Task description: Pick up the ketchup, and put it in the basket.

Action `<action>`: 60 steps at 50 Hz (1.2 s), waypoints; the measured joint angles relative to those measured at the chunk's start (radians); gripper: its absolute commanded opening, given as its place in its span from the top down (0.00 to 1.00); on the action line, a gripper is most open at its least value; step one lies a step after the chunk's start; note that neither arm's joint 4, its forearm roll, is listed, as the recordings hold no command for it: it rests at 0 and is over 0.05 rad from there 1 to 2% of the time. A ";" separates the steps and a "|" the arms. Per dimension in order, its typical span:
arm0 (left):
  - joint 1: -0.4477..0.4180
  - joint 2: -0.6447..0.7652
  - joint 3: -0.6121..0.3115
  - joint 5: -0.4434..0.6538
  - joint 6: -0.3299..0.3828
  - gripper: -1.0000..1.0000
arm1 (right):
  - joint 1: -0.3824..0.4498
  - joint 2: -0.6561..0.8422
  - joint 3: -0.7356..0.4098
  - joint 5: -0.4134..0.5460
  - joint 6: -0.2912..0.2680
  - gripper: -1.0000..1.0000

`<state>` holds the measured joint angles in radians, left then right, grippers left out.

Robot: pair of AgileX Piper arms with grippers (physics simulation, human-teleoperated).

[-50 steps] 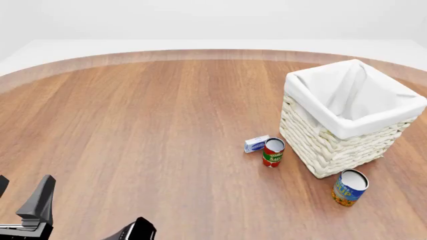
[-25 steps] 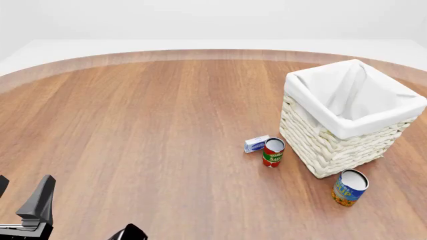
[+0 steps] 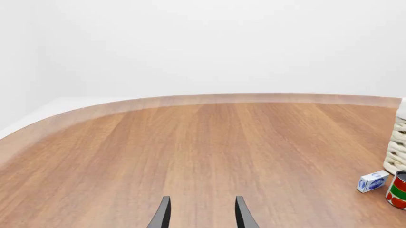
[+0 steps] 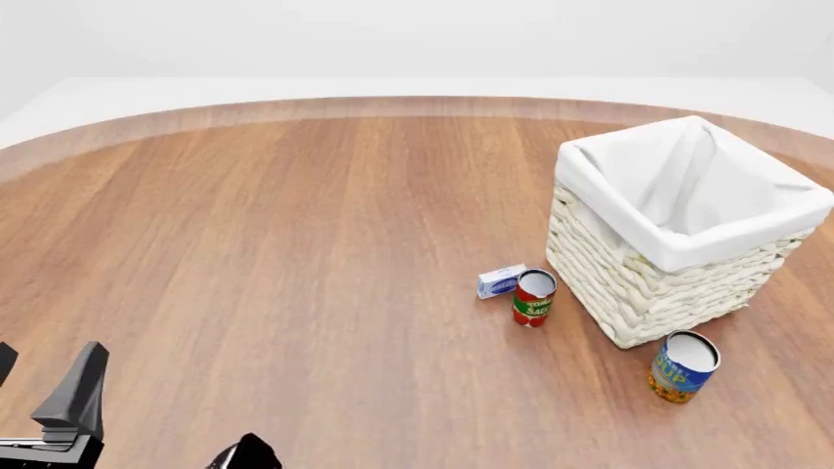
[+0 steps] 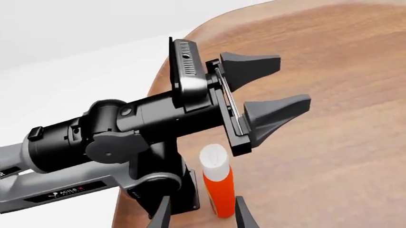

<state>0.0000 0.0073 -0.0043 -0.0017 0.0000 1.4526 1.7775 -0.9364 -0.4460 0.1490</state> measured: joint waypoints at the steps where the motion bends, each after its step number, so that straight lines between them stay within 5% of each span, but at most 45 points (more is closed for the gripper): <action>1: 0.000 0.000 0.000 0.000 0.000 0.00 | -0.001 0.001 -0.001 0.000 0.002 0.00; 60: 0.000 0.000 0.000 0.000 0.000 0.00 | -0.020 0.093 -0.064 -0.035 0.104 0.00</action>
<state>0.0000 0.0073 -0.0043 -0.0017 0.0000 1.4326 1.8708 -1.0004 -0.4806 0.2527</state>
